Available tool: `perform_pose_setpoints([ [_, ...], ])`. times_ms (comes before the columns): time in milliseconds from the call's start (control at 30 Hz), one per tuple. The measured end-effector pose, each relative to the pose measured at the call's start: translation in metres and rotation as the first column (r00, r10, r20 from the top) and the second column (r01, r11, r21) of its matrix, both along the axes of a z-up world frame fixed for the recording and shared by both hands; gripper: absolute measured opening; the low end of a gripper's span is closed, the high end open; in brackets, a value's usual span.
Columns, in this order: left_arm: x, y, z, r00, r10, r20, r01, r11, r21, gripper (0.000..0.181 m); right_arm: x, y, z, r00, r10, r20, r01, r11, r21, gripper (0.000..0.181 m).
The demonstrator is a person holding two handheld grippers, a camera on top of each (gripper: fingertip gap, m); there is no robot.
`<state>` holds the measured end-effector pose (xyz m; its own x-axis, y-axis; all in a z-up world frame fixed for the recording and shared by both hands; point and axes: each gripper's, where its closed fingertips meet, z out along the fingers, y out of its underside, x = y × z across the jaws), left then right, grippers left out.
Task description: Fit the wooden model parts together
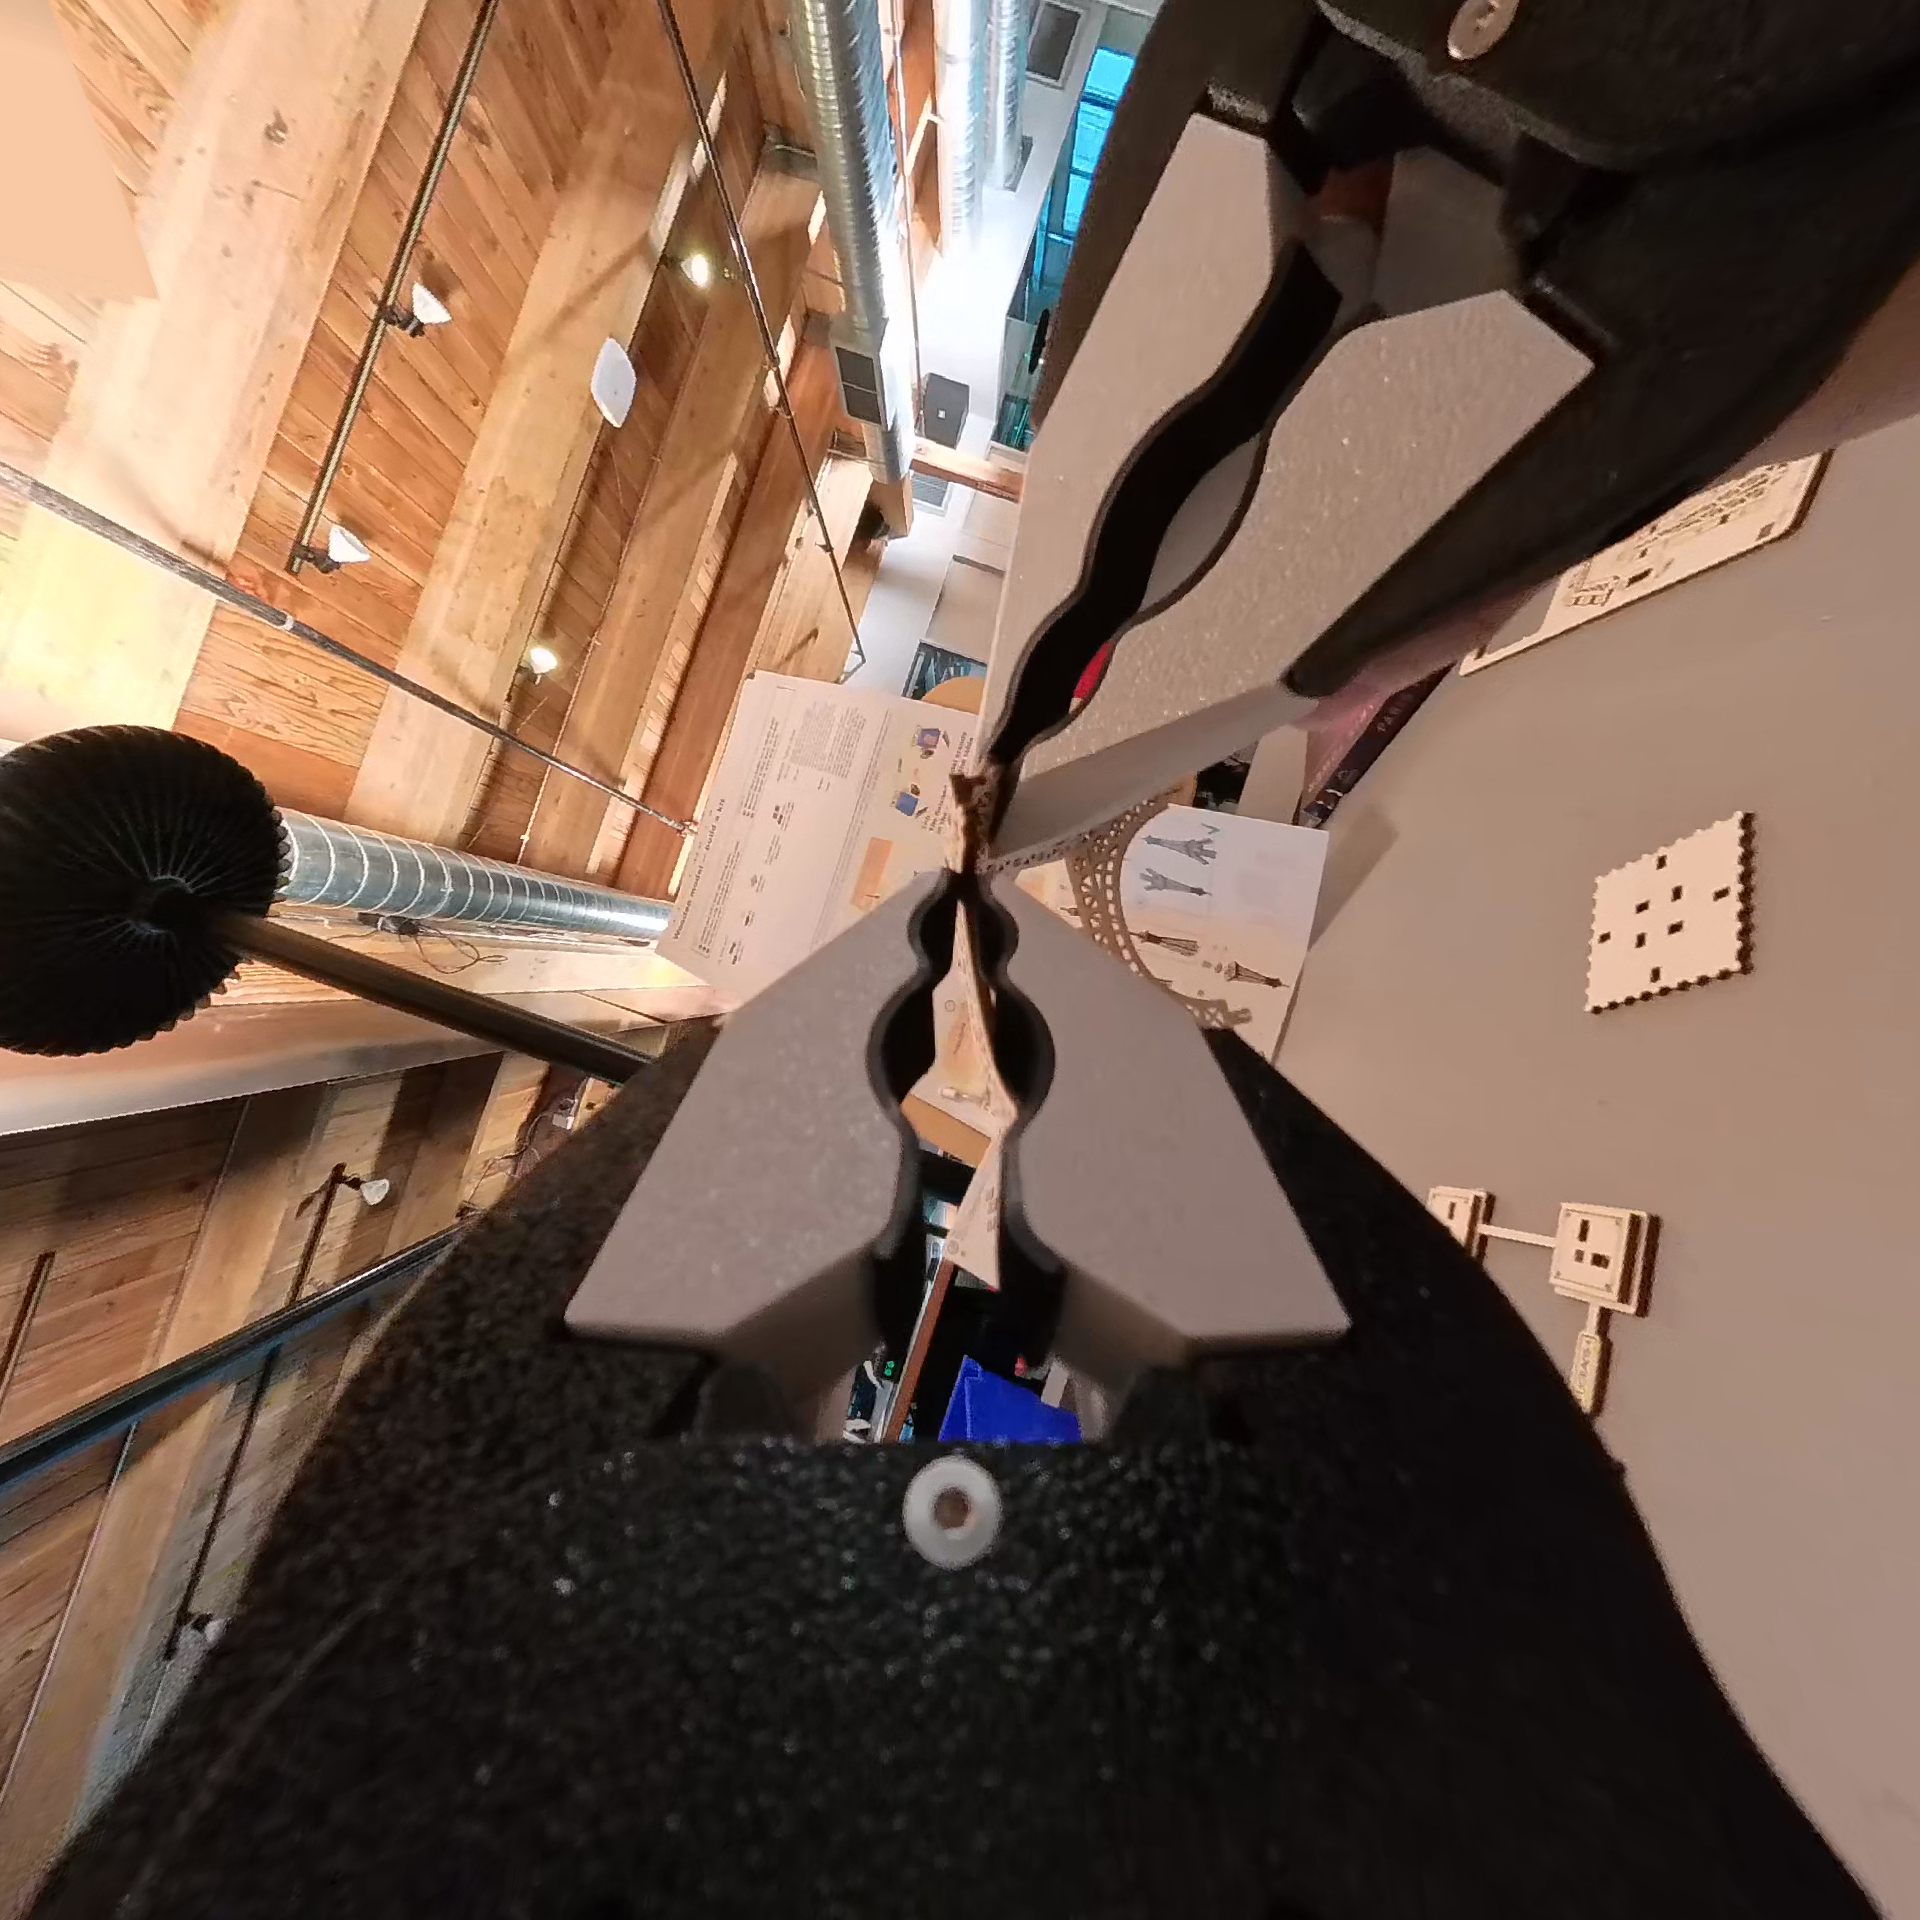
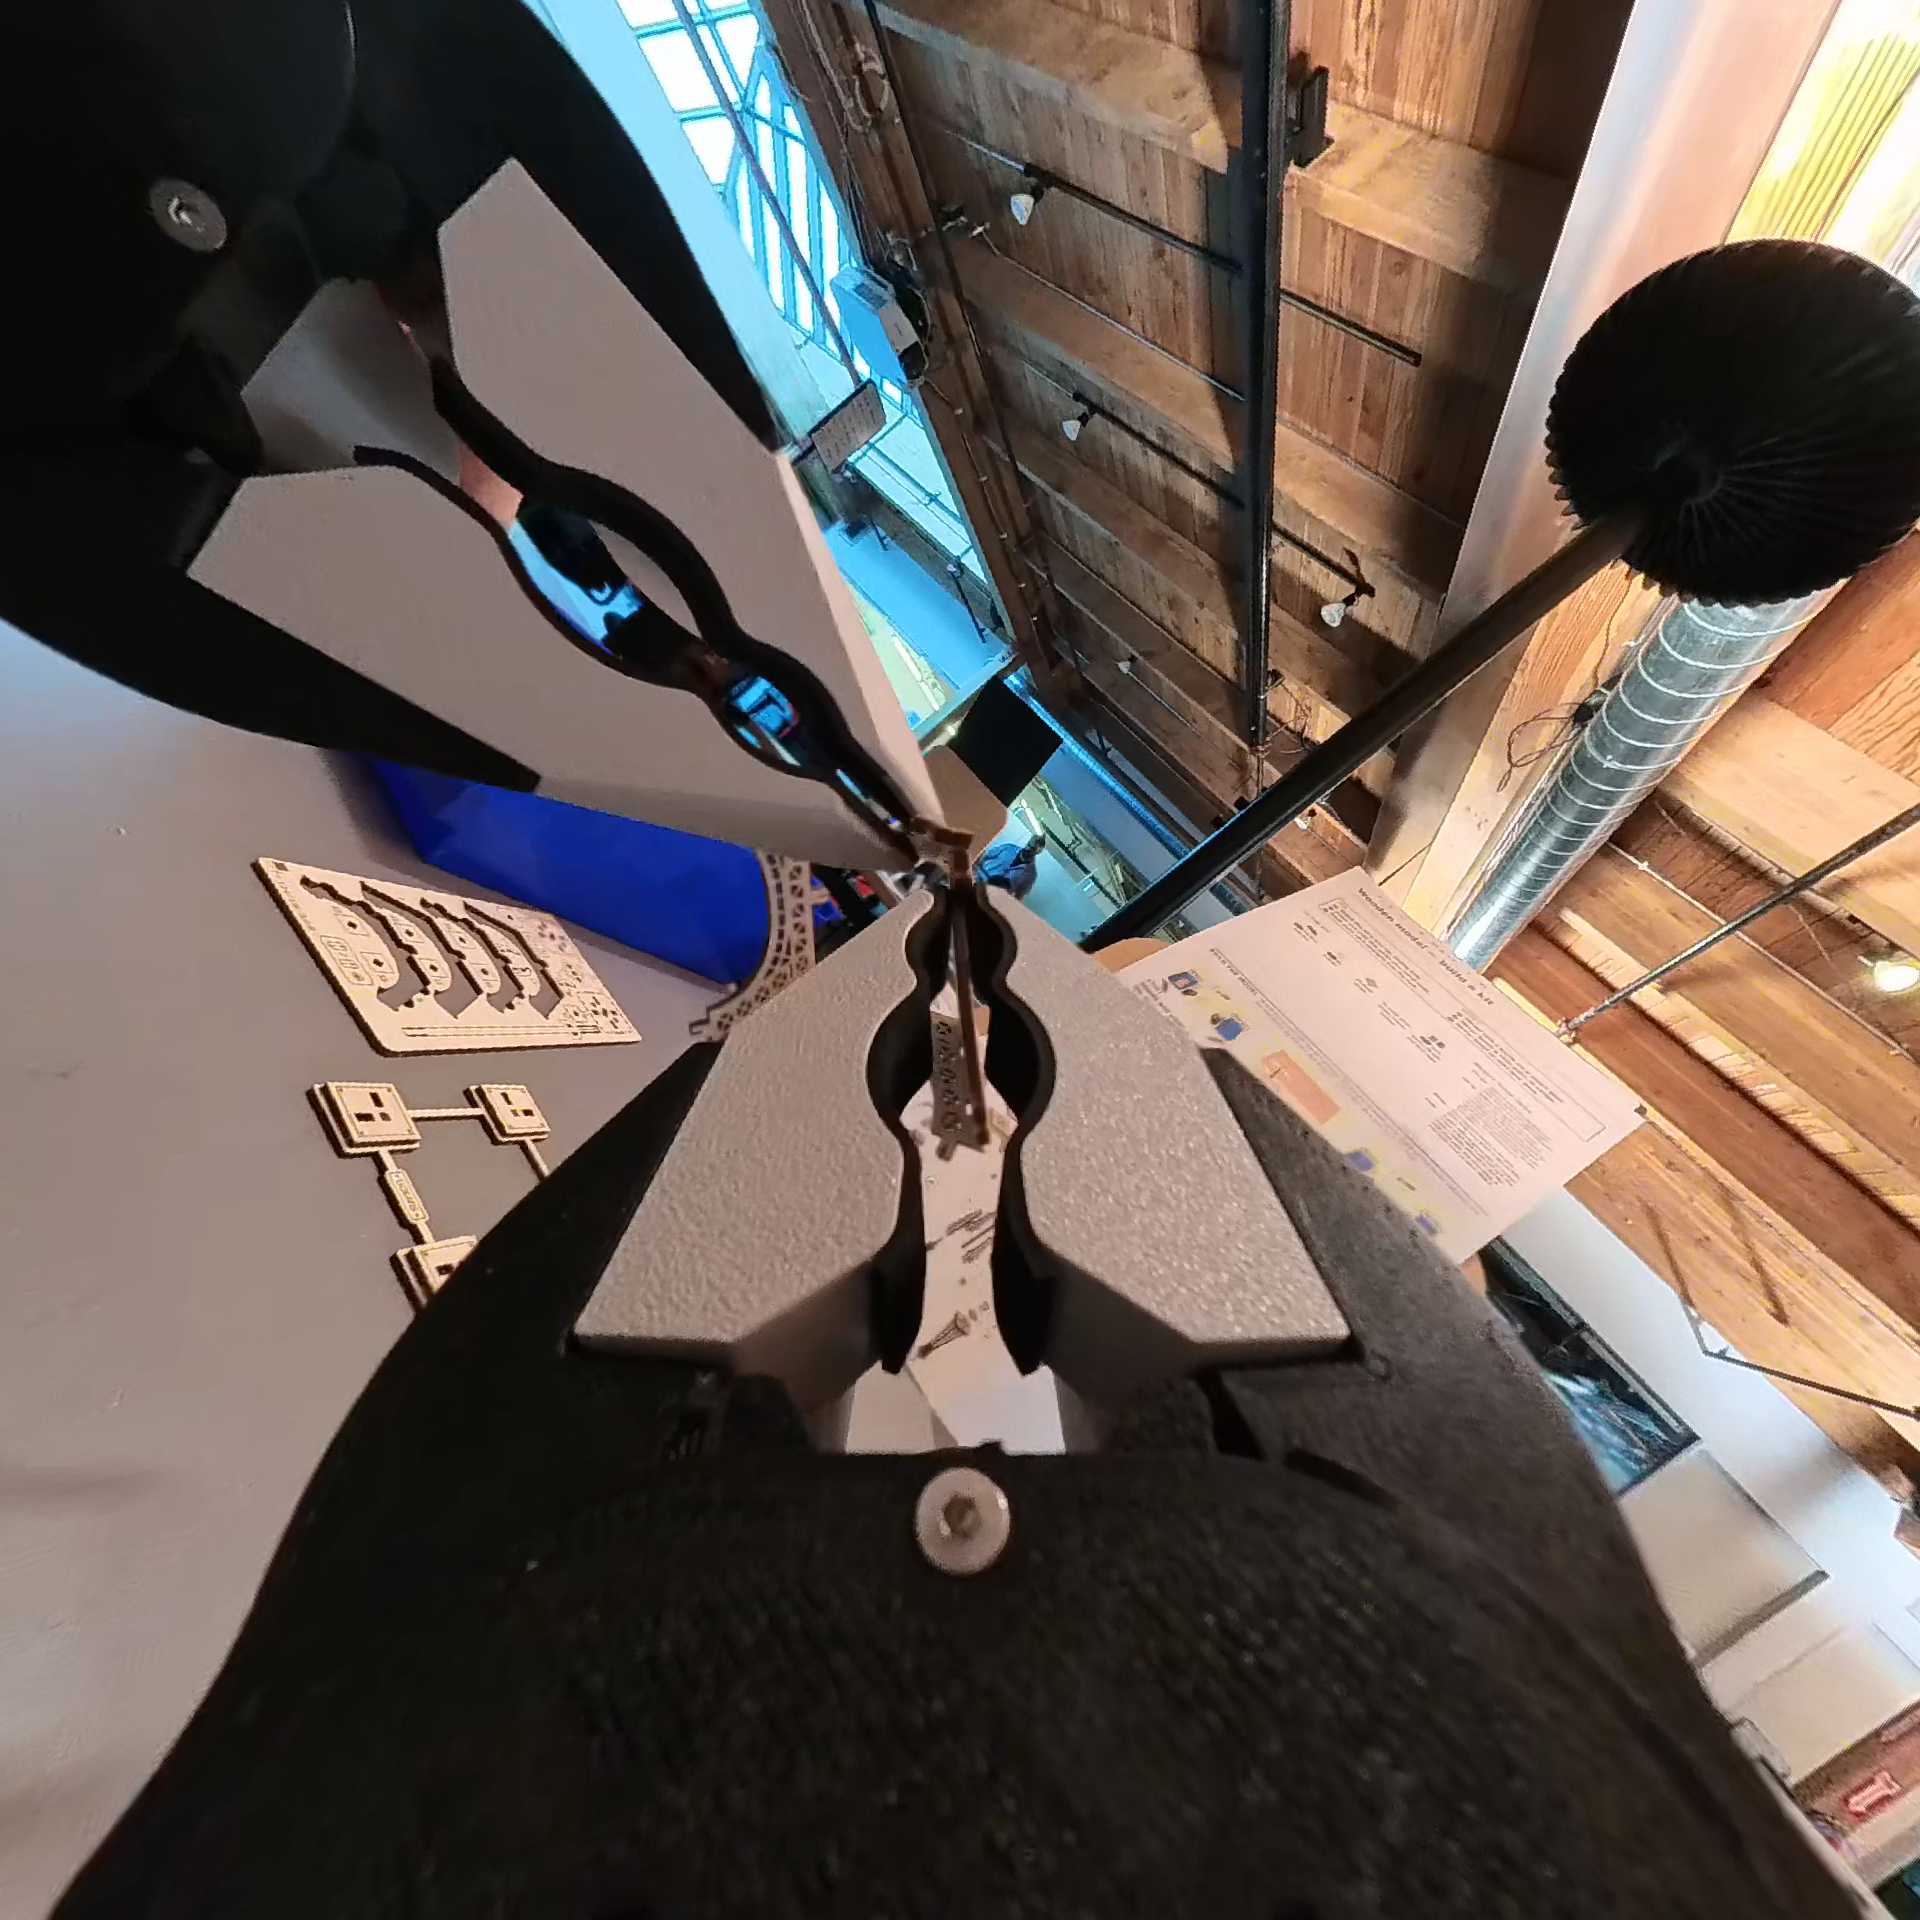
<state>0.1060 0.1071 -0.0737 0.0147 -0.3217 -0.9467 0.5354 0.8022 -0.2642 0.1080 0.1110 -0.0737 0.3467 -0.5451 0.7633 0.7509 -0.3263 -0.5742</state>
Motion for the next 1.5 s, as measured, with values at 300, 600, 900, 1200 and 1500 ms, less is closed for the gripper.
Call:
perform_pose_setpoints([
  [300, 0.001, 0.0, -0.002, 1.0, 0.005, -0.014, -0.005, 1.0, -0.001, 0.0, 0.001, 0.001, -0.002, 0.999, 0.007, -0.038, -0.007, 1.0, 0.014, 0.0],
  [600, 0.004, 0.0, -0.006, 0.999, 0.039, -0.012, -0.039, 0.999, 0.034, 0.0, 0.004, 0.002, -0.006, 0.999, -0.023, -0.032, 0.023, 1.0, -0.011, 0.0],
  [900, 0.002, 0.001, -0.001, 0.998, 0.047, 0.036, -0.049, 0.998, 0.035, 0.0, 0.004, 0.0, -0.002, 0.999, -0.049, 0.001, 0.049, 0.999, -0.003, 0.0],
  [1200, -0.002, -0.001, 0.005, 0.997, 0.038, 0.073, -0.036, 0.999, -0.027, 0.0, 0.0, -0.001, 0.004, 0.997, -0.079, -0.011, 0.079, 0.995, 0.052, 0.0],
  [1500, 0.001, -0.001, 0.003, 0.997, 0.059, 0.052, -0.057, 0.998, -0.034, 0.0, 0.002, 0.0, 0.002, 0.993, -0.05, -0.106, 0.061, 0.994, 0.093, 0.0],
])
